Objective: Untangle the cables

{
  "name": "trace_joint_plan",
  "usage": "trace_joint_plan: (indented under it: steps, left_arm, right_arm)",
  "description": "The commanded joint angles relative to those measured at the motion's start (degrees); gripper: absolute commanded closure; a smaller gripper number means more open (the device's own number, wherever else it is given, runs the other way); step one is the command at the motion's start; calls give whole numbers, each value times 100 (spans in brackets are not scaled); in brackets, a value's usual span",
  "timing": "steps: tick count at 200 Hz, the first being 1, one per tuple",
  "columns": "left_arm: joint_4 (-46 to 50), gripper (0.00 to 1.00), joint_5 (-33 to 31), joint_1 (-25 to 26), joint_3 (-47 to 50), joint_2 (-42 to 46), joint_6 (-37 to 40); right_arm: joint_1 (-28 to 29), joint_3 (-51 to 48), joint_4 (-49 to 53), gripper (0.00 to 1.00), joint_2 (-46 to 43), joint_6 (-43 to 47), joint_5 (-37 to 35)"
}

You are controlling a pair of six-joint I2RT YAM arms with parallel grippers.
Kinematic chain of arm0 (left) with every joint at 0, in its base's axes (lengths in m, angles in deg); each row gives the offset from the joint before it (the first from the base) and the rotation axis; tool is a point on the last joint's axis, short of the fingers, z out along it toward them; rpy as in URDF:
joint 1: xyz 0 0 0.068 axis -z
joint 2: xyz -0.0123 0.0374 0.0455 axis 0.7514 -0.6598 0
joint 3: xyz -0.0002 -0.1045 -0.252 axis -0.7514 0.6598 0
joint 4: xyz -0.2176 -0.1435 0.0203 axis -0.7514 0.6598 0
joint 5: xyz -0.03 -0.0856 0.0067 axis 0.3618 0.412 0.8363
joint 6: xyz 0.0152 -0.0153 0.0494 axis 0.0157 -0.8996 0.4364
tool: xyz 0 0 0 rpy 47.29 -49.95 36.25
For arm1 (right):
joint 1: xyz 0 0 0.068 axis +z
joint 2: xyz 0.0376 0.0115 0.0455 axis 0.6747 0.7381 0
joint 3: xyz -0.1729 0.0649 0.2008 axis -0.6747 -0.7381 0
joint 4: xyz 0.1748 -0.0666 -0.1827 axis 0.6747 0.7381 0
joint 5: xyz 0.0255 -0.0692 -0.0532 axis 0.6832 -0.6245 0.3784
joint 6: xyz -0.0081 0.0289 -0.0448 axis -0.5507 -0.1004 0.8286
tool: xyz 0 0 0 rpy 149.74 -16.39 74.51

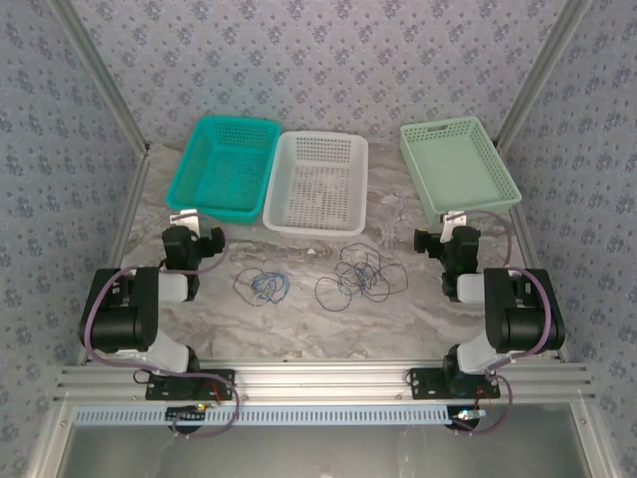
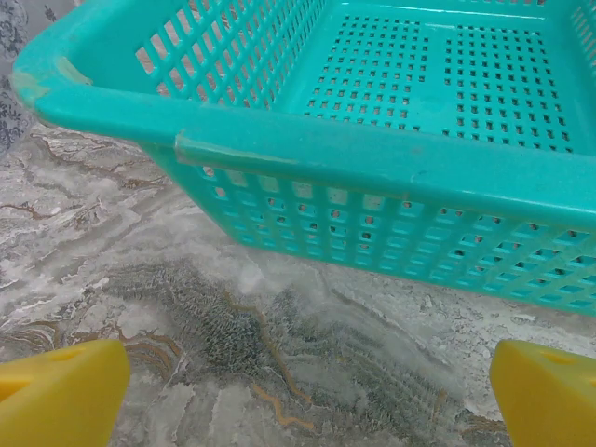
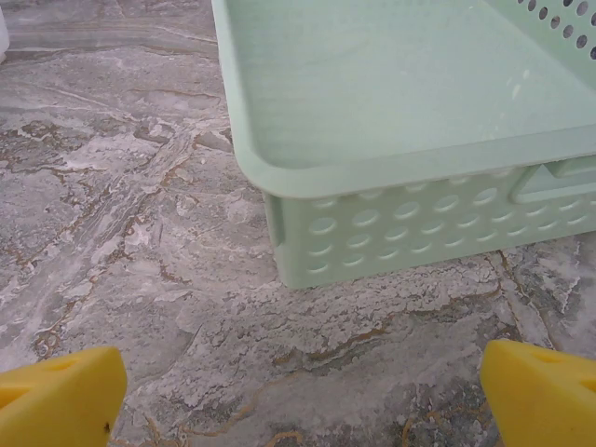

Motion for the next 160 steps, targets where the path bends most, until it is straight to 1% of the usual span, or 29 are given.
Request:
trace_joint_plan:
  steps: [1, 160]
  left_arm:
    - [-63, 1, 93, -40, -98, 13, 14]
    - [-68, 1, 110, -49, -103, 17, 0]
  right_arm:
    - [-7, 116, -64, 0, 8, 8, 11]
    - [-84, 122, -56, 0, 4, -31, 129]
